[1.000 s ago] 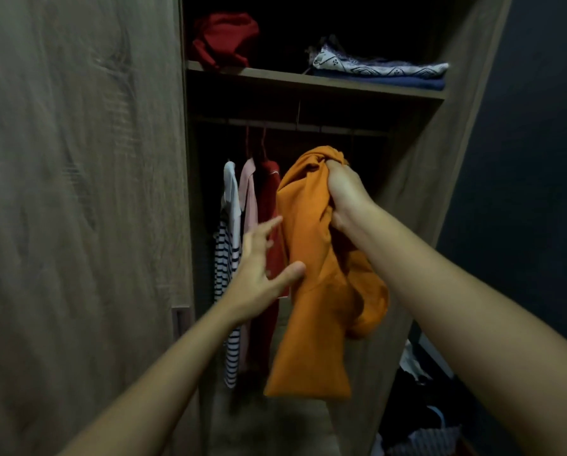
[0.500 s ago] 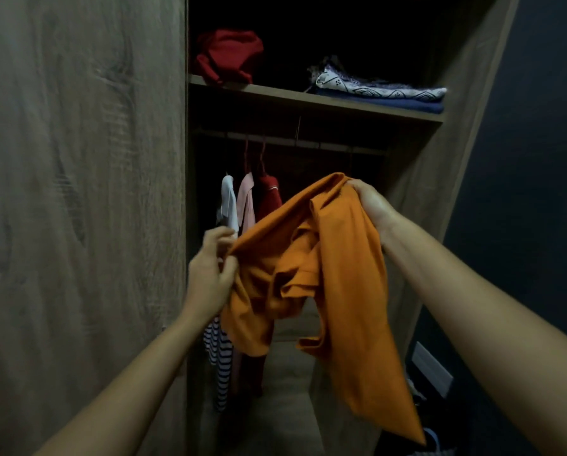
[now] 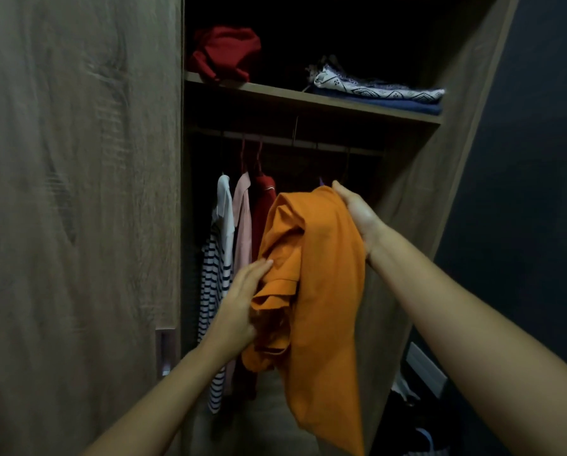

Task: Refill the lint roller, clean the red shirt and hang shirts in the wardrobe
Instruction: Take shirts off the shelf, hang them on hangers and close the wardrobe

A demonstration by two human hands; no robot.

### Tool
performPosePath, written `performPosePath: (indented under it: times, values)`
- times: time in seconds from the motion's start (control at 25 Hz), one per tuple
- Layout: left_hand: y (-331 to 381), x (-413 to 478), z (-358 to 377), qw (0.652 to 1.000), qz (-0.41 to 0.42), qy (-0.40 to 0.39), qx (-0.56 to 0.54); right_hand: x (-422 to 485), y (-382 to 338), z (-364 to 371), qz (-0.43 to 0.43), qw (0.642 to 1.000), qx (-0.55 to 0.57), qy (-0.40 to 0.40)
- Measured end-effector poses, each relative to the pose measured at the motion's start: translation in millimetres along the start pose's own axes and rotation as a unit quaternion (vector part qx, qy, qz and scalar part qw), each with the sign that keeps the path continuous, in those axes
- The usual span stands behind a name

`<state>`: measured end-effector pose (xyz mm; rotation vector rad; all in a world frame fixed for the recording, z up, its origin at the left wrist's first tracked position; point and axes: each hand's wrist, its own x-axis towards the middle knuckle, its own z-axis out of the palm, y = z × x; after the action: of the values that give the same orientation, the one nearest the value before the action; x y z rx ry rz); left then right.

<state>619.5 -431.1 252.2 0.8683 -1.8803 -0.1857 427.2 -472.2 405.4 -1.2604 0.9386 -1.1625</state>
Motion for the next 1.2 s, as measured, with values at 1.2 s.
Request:
performPosePath:
  times: [1.2]
  values:
    - [30.7,58.7,-65.9,0.997,0.024,-0.022,0.072,-5.0,6.3,17.9,-0.199,0.864,-0.432,0.168]
